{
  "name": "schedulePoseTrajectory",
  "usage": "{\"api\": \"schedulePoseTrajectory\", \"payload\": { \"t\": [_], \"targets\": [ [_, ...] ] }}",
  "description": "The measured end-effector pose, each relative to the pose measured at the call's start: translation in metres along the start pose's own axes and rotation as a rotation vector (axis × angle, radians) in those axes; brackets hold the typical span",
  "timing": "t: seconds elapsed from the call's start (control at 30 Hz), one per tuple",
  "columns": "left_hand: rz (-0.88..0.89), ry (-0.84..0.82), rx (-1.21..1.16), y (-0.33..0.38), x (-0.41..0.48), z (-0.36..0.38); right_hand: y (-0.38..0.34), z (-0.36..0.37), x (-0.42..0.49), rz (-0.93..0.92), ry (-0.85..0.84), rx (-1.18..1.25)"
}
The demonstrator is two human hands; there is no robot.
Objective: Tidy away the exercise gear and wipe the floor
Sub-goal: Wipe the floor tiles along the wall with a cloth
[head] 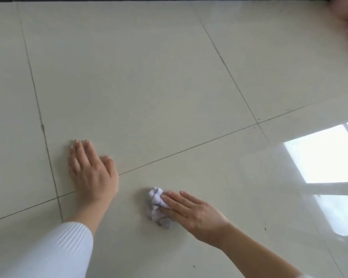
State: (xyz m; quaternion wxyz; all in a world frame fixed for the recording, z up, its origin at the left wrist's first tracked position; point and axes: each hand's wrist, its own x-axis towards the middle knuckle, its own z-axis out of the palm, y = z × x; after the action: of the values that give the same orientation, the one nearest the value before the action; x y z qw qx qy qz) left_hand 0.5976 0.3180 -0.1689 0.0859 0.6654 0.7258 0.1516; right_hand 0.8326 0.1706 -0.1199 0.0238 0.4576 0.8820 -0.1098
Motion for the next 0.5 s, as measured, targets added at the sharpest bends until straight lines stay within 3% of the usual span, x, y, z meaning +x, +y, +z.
{"api": "schedulePoseTrajectory", "payload": {
  "t": [0.13, 0.27, 0.4, 0.5],
  "targets": [
    [0.008, 0.030, -0.004, -0.002, 0.001, 0.006, 0.085, -0.014, 0.037, 0.091, 0.043, -0.126],
    [0.014, 0.044, 0.010, -0.003, 0.000, 0.008, 0.165, -0.051, 0.067, 0.482, 0.019, -0.125],
    [0.099, -0.097, 0.035, -0.017, 0.001, 0.002, 0.193, -0.072, 0.063, 0.882, -0.023, -0.011],
    [0.179, -0.217, 0.015, -0.037, -0.018, -0.013, 0.192, -0.048, 0.044, 0.991, 0.143, 0.031]
  ]
}}
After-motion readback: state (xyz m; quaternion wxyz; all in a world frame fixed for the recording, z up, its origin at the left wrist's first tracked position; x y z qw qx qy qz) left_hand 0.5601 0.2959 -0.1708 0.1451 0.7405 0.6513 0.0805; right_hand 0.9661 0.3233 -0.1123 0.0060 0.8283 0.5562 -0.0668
